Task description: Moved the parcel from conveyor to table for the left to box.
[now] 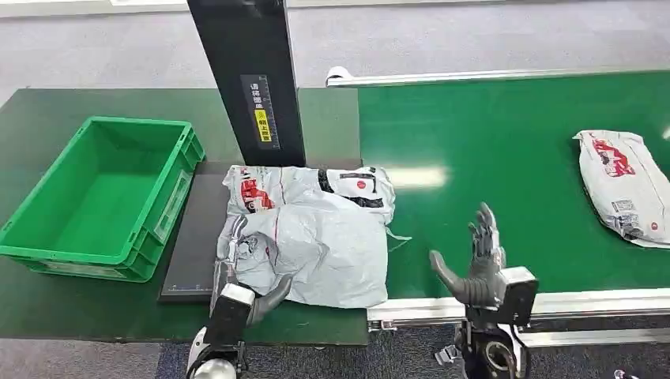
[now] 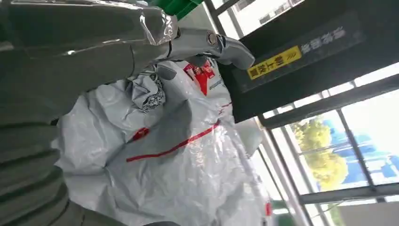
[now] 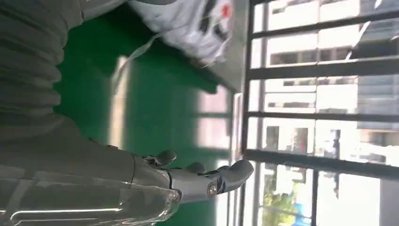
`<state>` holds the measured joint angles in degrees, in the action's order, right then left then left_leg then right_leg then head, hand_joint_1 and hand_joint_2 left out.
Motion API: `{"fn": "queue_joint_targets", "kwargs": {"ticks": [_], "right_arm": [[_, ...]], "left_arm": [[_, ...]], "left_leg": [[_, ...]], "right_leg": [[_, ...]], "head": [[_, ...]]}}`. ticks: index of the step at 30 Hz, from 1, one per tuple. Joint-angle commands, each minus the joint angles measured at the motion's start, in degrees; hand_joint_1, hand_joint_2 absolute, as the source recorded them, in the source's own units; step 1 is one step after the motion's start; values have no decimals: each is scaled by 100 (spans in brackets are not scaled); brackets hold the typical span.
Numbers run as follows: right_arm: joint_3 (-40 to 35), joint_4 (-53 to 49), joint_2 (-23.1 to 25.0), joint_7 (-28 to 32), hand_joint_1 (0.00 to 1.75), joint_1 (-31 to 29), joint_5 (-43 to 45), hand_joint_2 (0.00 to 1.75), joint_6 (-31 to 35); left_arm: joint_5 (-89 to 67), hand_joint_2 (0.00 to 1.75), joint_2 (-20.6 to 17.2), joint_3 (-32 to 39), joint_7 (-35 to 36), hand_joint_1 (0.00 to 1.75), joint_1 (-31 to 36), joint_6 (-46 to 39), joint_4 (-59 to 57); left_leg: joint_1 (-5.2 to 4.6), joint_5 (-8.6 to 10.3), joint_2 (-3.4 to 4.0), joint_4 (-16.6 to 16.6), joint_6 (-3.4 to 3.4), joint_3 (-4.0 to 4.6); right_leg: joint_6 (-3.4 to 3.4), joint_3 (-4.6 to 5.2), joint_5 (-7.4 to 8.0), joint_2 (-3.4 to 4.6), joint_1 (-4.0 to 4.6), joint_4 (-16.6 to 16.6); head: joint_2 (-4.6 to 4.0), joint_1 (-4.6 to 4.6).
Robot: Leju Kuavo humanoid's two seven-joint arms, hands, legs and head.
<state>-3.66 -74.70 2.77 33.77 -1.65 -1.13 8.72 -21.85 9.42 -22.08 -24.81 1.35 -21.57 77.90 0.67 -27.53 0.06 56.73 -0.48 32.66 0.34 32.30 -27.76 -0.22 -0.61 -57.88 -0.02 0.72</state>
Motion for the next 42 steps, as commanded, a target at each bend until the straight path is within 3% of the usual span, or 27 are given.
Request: {"fn": "queue_joint_targets", "kwargs": {"ticks": [1, 5, 23, 24, 26, 29, 32, 33, 36, 42], "right_arm": [[901, -1424, 657, -164, 0, 1048, -609, 175, -140], [768, -1330, 701, -328, 0, 931, -684, 175, -175], [795, -1263, 666, -318, 0, 926, -686, 175, -170], [758, -1217, 679, -337, 0, 906, -714, 175, -316], [656, -1056, 732, -368, 0, 847, -838, 175, -426], [585, -748, 763, -380, 0, 740, -919, 175, -460], [668, -742, 759, -341, 0, 747, -945, 175, -500], [713, -783, 769, -338, 0, 783, -931, 175, -542], [777, -784, 771, -395, 0, 827, -965, 175, -696], [794, -666, 793, -384, 0, 725, -973, 175, -790]], "left_arm": [[-3240, 175, 93, 319, 1808, 0, 661, -1102, -955], [-3888, 175, 294, 521, 2139, 0, 1142, -995, -1479], [-3909, 175, 308, 537, 2104, 0, 1115, -1056, -1536], [-4765, 175, 298, 593, 2645, 0, 1276, -1212, -1712], [-5346, 175, 312, 760, 3073, 0, 1651, -1222, -1940], [-6279, 175, 244, 899, 3764, 0, 2067, -126, -2358], [-6688, 175, 272, 999, 3913, 0, 2189, 714, -2829], [-6742, 175, 284, 1008, 3874, 145, 2179, 848, -2946], [-6161, 175, 370, 1209, 3265, 175, 2004, 1341, -3152], [-6000, 175, 169, 1195, 3163, 175, 1500, 1546, -2665]], "left_leg": [[-2, 3, -18, -2, 0, -2], [0, 10, -19, -2, 2, -1], [-1, 6, 1, -2, 2, -13], [0, 10, -1, -7, 3, -15], [0, 8, -1, -1, 2, -11], [3, 10, 2, -2, 1, -12], [2, 12, 3, -10, 1, -23], [1, 13, 7, -13, 2, -25], [0, 11, 5, -17, 2, -32], [-1, 9, 18, -19, 1, -38]], "right_leg": [[-4, -5, -6, -19, -1, -1], [-1, -6, 2, -17, 0, 3], [-1, -12, 3, -1, -1, 4], [-1, -14, 6, -2, 0, 10], [-1, -11, 4, -4, 1, 3], [-3, -12, 6, 1, 3, 4], [-4, -23, 8, 3, 2, 11], [-4, -25, 10, 7, 2, 14], [-2, -33, 8, 5, 1, 19], [-2, -33, 9, 18, 0, 19]], "head": [[0, -2], [0, 2], [2, 0], [2, 0], [0, 0], [0, 0], [0, 0], [0, 0], [0, 0], [0, 0]]}}
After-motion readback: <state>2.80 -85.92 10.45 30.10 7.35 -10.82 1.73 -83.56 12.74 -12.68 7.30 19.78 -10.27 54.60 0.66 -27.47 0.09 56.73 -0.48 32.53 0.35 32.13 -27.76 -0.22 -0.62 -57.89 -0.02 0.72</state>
